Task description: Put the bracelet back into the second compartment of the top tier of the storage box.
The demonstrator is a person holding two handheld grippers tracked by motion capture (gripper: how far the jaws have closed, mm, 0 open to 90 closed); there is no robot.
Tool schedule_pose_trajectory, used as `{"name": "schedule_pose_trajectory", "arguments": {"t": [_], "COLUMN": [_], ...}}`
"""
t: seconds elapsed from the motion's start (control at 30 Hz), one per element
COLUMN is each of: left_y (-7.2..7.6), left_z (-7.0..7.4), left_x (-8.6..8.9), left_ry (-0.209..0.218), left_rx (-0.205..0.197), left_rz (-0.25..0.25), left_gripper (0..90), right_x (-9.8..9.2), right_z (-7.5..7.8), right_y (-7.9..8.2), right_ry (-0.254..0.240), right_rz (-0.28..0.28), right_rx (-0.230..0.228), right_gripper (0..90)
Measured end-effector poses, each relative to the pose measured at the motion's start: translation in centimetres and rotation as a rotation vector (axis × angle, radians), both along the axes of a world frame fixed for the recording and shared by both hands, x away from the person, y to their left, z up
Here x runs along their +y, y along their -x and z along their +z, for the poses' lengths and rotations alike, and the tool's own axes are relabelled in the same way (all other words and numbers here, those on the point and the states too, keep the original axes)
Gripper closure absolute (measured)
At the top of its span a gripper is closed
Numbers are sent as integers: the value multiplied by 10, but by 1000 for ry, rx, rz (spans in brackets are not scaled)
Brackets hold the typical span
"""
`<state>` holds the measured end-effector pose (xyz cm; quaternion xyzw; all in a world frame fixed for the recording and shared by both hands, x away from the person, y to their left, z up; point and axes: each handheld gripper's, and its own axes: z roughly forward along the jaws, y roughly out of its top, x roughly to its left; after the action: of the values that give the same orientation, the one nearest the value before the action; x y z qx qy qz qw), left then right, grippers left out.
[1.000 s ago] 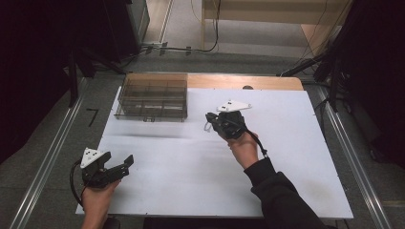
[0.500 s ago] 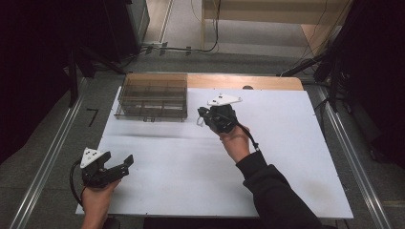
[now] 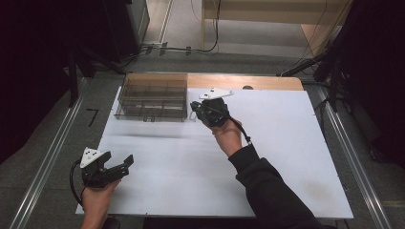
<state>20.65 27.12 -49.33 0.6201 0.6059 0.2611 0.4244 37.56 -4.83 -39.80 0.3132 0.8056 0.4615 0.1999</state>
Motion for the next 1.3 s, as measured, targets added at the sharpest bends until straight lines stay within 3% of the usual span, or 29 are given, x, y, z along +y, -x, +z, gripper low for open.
{"name": "schedule_pose_trajectory", "arguments": {"t": [0.63, 1.3], "left_y": [-1, -1], "left_z": [-1, 0], "left_x": [-1, -1], "left_ry": [0, 4], "left_rx": [-1, -5], "left_rz": [-9, -15], "left_gripper": [132, 132], "right_x": [27, 83], "right_z": [16, 21], "right_y": [-13, -22], "right_ry": [-21, -8], "right_rz": [12, 63], "right_rx": [-25, -23], "right_gripper": [830, 831]}}
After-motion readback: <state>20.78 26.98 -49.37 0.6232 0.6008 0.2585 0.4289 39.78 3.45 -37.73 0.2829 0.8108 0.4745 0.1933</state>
